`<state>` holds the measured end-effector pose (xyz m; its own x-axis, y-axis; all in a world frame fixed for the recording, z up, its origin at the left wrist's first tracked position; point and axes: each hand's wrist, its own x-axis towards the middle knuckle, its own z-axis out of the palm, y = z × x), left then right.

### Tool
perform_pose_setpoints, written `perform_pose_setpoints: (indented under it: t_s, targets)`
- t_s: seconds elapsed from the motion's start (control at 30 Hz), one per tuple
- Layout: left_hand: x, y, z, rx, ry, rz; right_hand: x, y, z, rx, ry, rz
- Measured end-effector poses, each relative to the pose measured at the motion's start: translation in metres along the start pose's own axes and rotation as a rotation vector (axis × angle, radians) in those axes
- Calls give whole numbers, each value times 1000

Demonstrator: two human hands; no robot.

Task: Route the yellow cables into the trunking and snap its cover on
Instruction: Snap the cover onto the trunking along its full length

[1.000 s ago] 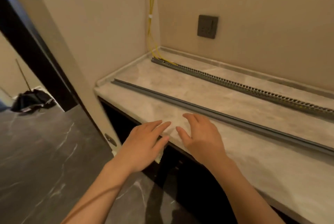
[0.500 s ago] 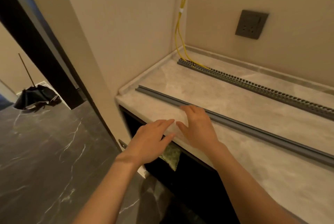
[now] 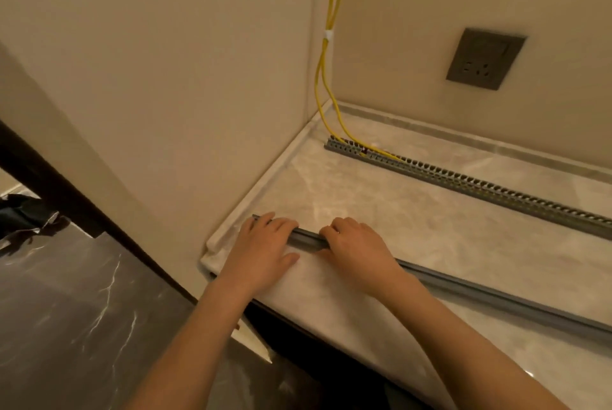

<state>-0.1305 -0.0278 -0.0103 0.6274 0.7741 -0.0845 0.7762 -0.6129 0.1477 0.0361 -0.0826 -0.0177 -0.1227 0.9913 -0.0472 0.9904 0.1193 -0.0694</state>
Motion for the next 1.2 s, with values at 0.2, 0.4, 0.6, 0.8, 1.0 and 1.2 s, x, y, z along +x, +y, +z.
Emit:
perform_pose_setpoints:
  t_s: [0.2,0.4,0.6,0.8,1.0,1.2]
  targets:
    - [47,-27,-9,-55,76,258,18,20,-27,313,-164,93]
    - [93,-23,-32,13,72,423,27,36,-52,526,-82,309]
    - [129,-12,-54,-50,110,547,36,38,-42,-63,201,325]
    - [161,-6,-70,-220,175,629,47,73,-54,-152,493,256]
    - [207,16,-79,-235,158,635,63,119,-68,-150,503,245]
    - [245,34,-73,-232,76,557,80,161,-64,-55,356,277]
